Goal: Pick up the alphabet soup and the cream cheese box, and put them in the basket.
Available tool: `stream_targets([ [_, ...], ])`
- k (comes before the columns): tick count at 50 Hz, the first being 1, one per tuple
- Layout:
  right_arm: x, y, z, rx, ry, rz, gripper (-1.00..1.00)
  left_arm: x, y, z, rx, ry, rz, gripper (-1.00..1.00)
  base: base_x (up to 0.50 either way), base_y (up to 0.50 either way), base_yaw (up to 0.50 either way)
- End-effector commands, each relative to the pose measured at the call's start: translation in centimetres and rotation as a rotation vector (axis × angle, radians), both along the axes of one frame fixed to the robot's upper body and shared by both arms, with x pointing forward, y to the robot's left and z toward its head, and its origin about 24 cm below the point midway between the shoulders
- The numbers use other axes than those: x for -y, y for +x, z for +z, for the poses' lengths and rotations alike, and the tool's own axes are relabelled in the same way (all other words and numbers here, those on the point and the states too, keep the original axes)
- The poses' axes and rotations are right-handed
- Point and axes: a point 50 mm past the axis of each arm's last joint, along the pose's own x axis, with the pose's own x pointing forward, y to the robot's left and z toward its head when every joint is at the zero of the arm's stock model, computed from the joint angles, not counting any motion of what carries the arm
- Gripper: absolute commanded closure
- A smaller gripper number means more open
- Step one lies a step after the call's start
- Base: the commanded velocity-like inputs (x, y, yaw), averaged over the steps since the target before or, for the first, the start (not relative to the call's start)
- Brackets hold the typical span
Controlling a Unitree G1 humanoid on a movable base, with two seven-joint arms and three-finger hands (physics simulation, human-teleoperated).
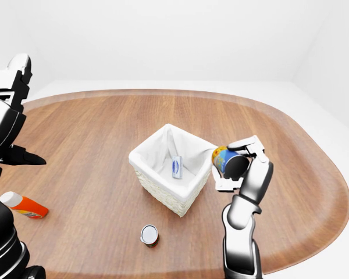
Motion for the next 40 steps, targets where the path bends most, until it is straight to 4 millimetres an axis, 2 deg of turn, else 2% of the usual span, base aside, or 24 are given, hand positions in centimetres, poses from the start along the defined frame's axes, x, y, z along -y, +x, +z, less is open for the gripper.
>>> stream_targets([
  [1, -1.9, 0.3, 4.7, 0.191, -0.078, 0.090, 1.00, 0.0, 0.1, -0.2, -0.012, -0.007, -0.004, -1.00, 0.00, 0.00, 0.00],
  [8, -2.5, 0.6, 6.6, 0.257, -0.111, 0.147, 1.00, 0.0, 0.0, -0.1, -0.003, -0.003, -0.001, -1.00, 0.00, 0.00, 0.00],
  [16, -3.7, 1.8, 7.3, 0.259, -0.150, 0.208, 1.00, 0.0, -0.1, 0.1, 0.005, 0.003, 0.003, -1.00, 0.00, 0.00, 0.00],
  [23, -5.3, 2.8, 8.7, 0.283, -0.211, 0.280, 1.00, 0.1, -0.2, 0.3, 0.017, 0.010, 0.007, -1.00, 0.00, 0.00, 0.00],
  [26, -5.8, 3.3, 8.8, 0.274, -0.230, 0.295, 1.00, 0.1, -0.2, 0.3, 0.017, 0.009, 0.006, -1.00, 0.00, 0.00, 0.00],
  [31, -7.3, 5.3, 8.0, 0.202, -0.259, 0.338, 1.00, 0.0, -0.1, 0.2, 0.012, 0.006, 0.006, -1.00, 0.00, 0.00, 0.00],
  [33, -7.6, 5.6, 8.2, 0.202, -0.259, 0.346, 1.00, 0.0, 0.0, 0.2, 0.009, 0.005, 0.004, -1.00, 0.00, 0.00, 0.00],
  [34, -7.7, 5.8, 8.2, 0.201, -0.258, 0.349, 0.94, 0.0, 0.0, 0.1, 0.005, 0.002, 0.002, -1.00, 0.00, 0.00, 0.00],
  [35, -8.1, 6.0, 8.1, 0.191, -0.268, 0.362, 1.00, -0.1, 0.1, -0.1, -0.007, -0.006, -0.002, -1.00, 0.00, 0.00, 0.00],
  [40, -9.1, 6.7, 8.0, 0.158, -0.301, 0.397, 1.00, -0.1, 0.1, 0.0, -0.002, -0.003, -0.003, -1.00, 0.00, 0.00, 0.00],
])
